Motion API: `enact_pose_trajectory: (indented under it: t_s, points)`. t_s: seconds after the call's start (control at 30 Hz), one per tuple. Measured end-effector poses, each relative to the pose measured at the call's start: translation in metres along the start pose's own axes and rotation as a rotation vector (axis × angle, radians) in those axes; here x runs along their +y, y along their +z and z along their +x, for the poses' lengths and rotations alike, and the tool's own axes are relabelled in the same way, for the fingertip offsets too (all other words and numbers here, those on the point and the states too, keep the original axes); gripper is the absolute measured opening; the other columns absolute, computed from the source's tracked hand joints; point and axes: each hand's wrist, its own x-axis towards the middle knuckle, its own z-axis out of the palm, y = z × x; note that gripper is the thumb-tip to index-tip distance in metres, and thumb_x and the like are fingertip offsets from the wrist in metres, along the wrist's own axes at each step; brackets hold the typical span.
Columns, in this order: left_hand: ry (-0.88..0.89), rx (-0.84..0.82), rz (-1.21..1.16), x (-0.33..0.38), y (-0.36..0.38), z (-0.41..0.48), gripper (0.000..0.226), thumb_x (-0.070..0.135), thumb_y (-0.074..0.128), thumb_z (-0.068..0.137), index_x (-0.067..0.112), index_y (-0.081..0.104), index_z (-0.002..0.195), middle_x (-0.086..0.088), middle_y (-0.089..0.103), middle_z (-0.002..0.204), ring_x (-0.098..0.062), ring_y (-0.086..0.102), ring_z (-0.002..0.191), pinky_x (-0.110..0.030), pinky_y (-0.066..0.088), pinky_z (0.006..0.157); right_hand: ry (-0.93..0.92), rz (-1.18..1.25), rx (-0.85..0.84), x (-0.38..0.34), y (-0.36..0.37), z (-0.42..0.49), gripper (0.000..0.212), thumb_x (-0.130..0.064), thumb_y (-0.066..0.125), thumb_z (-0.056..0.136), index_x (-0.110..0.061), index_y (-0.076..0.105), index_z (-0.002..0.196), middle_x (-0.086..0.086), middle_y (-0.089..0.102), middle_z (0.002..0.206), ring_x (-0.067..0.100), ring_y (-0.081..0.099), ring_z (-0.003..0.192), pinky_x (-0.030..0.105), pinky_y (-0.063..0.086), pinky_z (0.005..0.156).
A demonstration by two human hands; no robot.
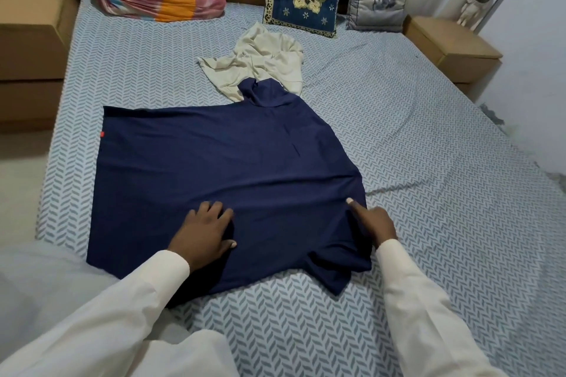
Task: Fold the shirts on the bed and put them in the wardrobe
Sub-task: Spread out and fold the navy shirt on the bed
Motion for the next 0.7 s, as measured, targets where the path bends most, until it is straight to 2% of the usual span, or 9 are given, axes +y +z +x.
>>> enact_pose_trajectory:
  t_s: [0.03,0.1,0.17,0.27,0.37,0.43,0.5,0.57,0.7]
  points:
    - [0.070,-0.010,-0.029,0.001,0.001,-0.006,0.053,0.066,0.054,0.084,0.028,0.048,0.120,0.002,0.050,0.122,-0.023,0.048,0.112,-0.038,0.043,0.087,0.030,0.029,-0.061,0.008,-0.001,-0.013,0.096,-0.085,0.072,0.055,-0.004,0.069,0.106,0.011,0.072,0.098,0.030,0.069,0.094,0.034,0.053,0.080]
    - [0.171,-0.132,-0.128,0.002,-0.001,-0.017,0.044,0.070,0.053,0.082,0.032,0.046,0.104,0.010,0.051,0.107,-0.016,0.052,0.104,-0.033,0.043,0.078,0.061,0.102,-0.223,0.019,-0.003,-0.036,0.068,-0.057,0.089,0.061,-0.003,0.073,0.100,0.007,0.073,0.085,0.022,0.068,0.075,0.029,0.052,0.063]
    - [0.242,-0.250,-0.143,0.004,-0.004,-0.030,0.049,0.074,0.056,0.077,0.034,0.045,0.103,0.013,0.049,0.104,-0.013,0.051,0.102,-0.032,0.044,0.074,0.029,0.098,-0.311,0.026,-0.011,-0.055,0.038,-0.028,0.088,0.072,-0.005,0.072,0.097,0.008,0.070,0.080,0.020,0.062,0.067,0.026,0.046,0.055]
    - [0.292,-0.279,-0.017,0.002,-0.005,-0.046,0.053,0.066,0.063,0.075,0.032,0.043,0.110,0.009,0.049,0.111,-0.016,0.048,0.104,-0.035,0.048,0.077,0.029,0.230,-0.233,0.033,-0.022,-0.059,0.021,-0.012,0.076,0.081,-0.008,0.065,0.099,0.010,0.062,0.076,0.022,0.056,0.066,0.030,0.044,0.060]
    - [0.280,-0.325,0.060,-0.001,-0.008,-0.063,0.051,0.055,0.063,0.077,0.029,0.042,0.115,0.005,0.049,0.116,-0.020,0.048,0.106,-0.037,0.049,0.077,0.044,0.142,0.021,0.045,-0.020,-0.057,0.037,-0.026,0.079,0.071,-0.009,0.059,0.098,0.014,0.063,0.084,0.031,0.064,0.075,0.043,0.058,0.073]
    - [0.248,-0.338,0.112,-0.002,-0.008,-0.073,0.051,0.048,0.061,0.081,0.026,0.040,0.122,0.001,0.048,0.120,-0.023,0.049,0.110,-0.036,0.047,0.075,0.026,0.035,0.129,0.044,-0.010,-0.071,0.062,-0.038,0.081,0.064,-0.013,0.051,0.112,0.015,0.061,0.105,0.037,0.065,0.098,0.046,0.056,0.087]
    - [0.171,-0.344,0.168,-0.006,-0.009,-0.082,0.048,0.032,0.058,0.086,0.022,0.037,0.129,-0.003,0.046,0.125,-0.026,0.048,0.114,-0.036,0.044,0.074,-0.112,-0.047,0.262,0.033,0.002,-0.102,0.059,-0.034,0.077,0.074,-0.013,0.046,0.120,0.018,0.054,0.121,0.040,0.056,0.113,0.045,0.048,0.093]
    - [0.062,-0.360,0.201,-0.014,-0.009,-0.087,0.048,0.016,0.051,0.089,0.019,0.033,0.133,-0.007,0.044,0.130,-0.029,0.049,0.115,-0.037,0.044,0.076,-0.289,-0.053,0.353,0.023,0.012,-0.131,0.042,-0.028,0.072,0.076,-0.014,0.048,0.107,0.014,0.057,0.110,0.036,0.057,0.104,0.044,0.047,0.086]
    - [-0.116,-0.382,0.160,-0.039,-0.014,-0.093,0.047,0.016,0.048,0.093,0.018,0.030,0.136,-0.011,0.044,0.134,-0.032,0.053,0.115,-0.040,0.044,0.083,-0.559,-0.139,0.092,0.032,0.038,-0.161,0.033,-0.036,0.076,0.072,-0.020,0.049,0.080,-0.005,0.059,0.073,0.019,0.058,0.070,0.035,0.046,0.066]
